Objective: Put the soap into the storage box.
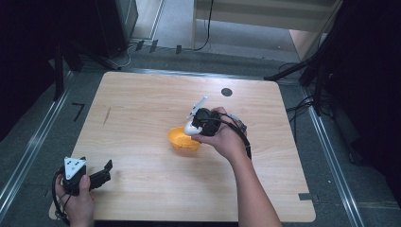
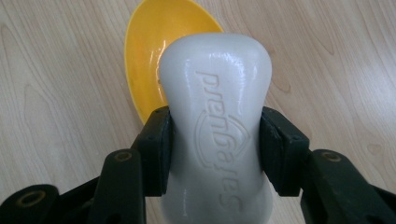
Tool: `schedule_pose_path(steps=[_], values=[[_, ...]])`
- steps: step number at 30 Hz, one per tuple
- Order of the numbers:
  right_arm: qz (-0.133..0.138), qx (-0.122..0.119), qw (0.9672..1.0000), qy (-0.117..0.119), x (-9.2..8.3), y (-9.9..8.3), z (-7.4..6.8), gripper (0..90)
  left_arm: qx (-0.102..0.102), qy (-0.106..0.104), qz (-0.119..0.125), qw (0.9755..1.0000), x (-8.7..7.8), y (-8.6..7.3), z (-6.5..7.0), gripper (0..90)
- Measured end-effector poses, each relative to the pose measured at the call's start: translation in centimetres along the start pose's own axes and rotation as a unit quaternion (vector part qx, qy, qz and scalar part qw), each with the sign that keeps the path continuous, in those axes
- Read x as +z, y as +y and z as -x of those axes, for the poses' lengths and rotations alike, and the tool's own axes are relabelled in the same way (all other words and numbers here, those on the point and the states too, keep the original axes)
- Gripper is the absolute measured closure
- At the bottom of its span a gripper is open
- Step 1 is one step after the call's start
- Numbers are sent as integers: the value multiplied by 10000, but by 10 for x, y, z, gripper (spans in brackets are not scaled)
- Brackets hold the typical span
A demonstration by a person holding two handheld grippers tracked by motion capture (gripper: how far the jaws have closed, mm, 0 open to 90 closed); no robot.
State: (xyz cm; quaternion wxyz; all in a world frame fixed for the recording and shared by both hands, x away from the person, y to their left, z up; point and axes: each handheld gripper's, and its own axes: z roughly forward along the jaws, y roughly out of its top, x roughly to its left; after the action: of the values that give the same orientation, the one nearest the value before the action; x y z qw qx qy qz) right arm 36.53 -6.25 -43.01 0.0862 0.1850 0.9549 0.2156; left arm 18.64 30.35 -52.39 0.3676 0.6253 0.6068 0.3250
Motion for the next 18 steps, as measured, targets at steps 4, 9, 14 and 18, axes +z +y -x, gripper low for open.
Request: schedule_pose_path(steps=[4, 9, 14, 18], values=[[3, -113, 9999, 45, 4, 5, -2, 509, -3, -2, -2, 10000, 0, 0, 0, 83], [-31, -446, 9989, 120, 10, 9, -4, 509, -11, -9, -11, 10000, 0, 0, 0, 83], [-45, -715, 9974, 101, 15, 12, -5, 509, -4, -5, -13, 10000, 0, 0, 0, 83], [-74, -870, 9961, 140, 19, 15, -7, 509, -11, -12, -14, 10000, 0, 0, 0, 83]])
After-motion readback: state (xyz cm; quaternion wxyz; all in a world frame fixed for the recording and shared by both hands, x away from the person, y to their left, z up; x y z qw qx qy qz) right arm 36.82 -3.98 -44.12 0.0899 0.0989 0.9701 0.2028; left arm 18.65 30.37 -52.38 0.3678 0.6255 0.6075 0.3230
